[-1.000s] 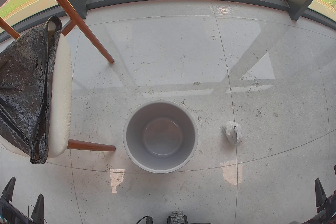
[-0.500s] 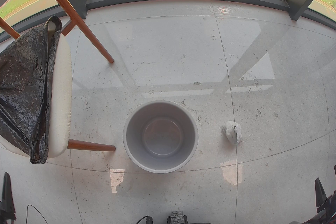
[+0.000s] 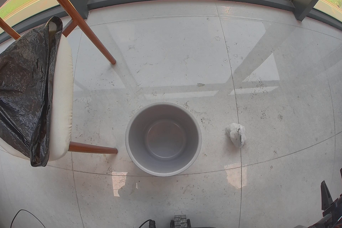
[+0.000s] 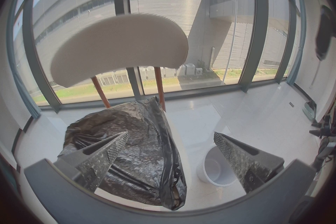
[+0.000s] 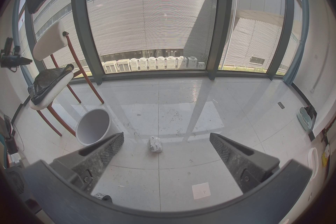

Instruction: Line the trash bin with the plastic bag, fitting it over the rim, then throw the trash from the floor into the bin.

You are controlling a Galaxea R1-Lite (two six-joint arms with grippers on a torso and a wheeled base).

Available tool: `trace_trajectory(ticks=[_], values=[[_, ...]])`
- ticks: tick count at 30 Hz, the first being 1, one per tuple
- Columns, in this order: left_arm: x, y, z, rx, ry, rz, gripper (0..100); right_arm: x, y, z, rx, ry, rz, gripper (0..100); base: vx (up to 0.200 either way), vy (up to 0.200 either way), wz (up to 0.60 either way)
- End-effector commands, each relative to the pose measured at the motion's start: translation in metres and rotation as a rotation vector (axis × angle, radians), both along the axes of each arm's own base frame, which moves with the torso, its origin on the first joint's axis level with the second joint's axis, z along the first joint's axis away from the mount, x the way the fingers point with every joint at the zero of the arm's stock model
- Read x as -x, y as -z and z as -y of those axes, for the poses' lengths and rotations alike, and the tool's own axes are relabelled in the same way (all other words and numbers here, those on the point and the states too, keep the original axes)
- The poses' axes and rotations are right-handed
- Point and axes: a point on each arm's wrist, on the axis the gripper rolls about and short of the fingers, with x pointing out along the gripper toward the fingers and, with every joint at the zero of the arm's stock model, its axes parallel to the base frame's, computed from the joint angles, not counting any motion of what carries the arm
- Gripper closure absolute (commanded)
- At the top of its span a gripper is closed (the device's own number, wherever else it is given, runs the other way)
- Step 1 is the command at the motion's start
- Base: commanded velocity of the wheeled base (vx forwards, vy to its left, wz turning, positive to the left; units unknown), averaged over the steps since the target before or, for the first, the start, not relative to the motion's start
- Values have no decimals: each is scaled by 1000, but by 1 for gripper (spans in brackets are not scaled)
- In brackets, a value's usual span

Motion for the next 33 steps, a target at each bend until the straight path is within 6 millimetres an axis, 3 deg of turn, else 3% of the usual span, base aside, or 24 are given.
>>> trace_trajectory(ticks=[1, 14, 24, 29, 33], values=[[-85, -26, 12, 10, 100, -231, 0, 0, 5, 0, -2, 0, -6, 0, 0, 0, 0], [-159, -26, 23, -8, 97, -386, 0, -1, 5, 0, 0, 0, -7, 0, 0, 0, 0], [-187, -12, 24, -17, 31, -463, 0, -1, 5, 0, 0, 0, -7, 0, 0, 0, 0], [-217, -7, 18, -7, -20, -397, 0, -1, 5, 0, 1, 0, -7, 0, 0, 0, 0], [-221, -11, 14, -6, -35, -387, 0, -1, 5, 0, 1, 0, -7, 0, 0, 0, 0]])
